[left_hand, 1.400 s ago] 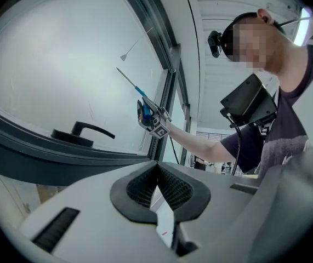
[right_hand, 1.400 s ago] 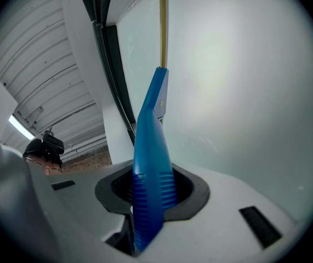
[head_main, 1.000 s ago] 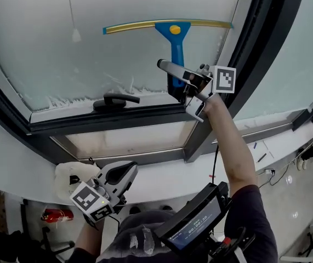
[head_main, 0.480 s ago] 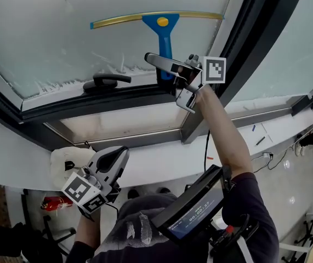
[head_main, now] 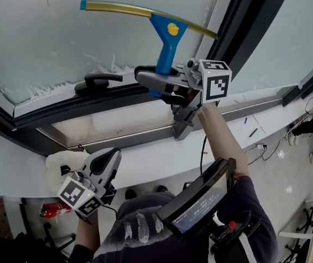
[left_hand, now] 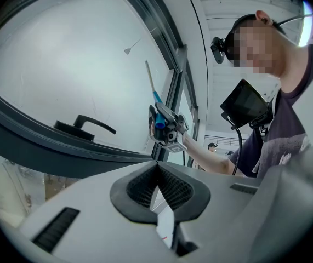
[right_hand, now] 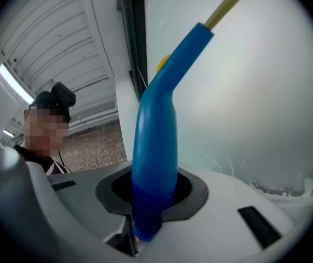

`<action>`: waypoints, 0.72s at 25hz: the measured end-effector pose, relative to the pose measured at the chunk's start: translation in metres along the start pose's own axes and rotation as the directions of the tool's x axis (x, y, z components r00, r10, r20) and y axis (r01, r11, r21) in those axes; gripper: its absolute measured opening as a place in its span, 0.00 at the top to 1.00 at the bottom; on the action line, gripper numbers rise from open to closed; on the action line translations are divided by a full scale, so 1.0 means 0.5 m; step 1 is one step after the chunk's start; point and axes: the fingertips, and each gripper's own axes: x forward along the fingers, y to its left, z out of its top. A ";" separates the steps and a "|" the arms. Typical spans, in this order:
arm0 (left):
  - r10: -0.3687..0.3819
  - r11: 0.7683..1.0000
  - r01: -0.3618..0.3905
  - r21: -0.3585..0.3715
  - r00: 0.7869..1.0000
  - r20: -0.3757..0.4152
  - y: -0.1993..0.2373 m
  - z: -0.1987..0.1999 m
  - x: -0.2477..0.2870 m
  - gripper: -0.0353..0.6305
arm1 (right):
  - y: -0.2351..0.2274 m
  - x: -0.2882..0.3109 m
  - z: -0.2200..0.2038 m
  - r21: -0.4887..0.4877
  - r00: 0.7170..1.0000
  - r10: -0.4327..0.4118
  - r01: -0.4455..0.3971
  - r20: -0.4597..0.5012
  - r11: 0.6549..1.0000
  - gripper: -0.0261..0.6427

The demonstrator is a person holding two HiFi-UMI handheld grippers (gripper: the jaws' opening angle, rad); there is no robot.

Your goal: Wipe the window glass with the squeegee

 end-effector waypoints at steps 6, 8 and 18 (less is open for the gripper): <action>-0.057 0.998 0.057 -0.020 0.998 -0.012 0.002 -0.012 -0.015 0.94 | 0.033 -0.033 -0.106 -0.007 0.983 -0.143 0.143 -0.112 0.990 0.85; -0.084 0.996 0.083 -0.030 0.996 -0.021 0.003 -0.019 -0.018 0.94 | 0.033 -0.046 -0.150 0.010 0.971 -0.188 0.191 -0.150 0.981 0.85; -0.256 0.964 0.248 -0.091 0.963 -0.080 -0.009 -0.061 0.017 0.94 | 0.050 -0.110 -0.307 0.092 0.915 -0.348 0.371 -0.203 0.924 0.85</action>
